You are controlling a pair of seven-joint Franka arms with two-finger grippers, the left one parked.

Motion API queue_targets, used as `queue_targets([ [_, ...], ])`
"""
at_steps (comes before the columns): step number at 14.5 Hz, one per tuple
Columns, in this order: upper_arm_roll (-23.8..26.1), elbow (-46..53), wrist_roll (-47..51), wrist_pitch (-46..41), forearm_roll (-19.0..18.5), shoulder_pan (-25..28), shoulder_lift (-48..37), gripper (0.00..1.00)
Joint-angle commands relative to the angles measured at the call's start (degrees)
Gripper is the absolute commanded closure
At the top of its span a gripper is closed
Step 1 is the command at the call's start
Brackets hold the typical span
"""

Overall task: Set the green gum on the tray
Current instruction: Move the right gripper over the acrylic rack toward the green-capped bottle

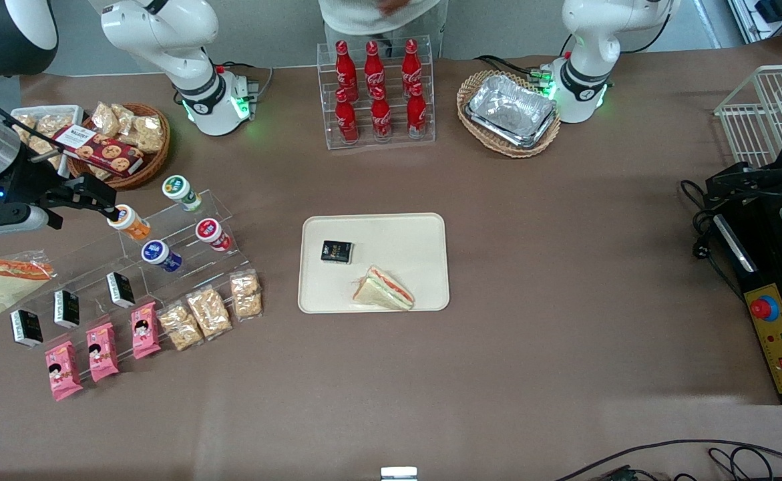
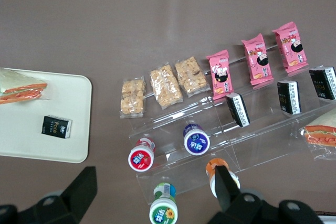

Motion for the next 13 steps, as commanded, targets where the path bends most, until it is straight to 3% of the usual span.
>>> queue_targets([
  [1, 0.18, 1.88, -0.69, -1.46, -0.34, -0.21, 1.06, 0.0],
  [8, 0.36, -0.31, -4.2, -4.35, -0.43, 0.15, -0.25, 0.0],
  [13, 0.54, -11.89, -6.49, -3.83, -0.43, 0.32, -11.22, 0.0],
])
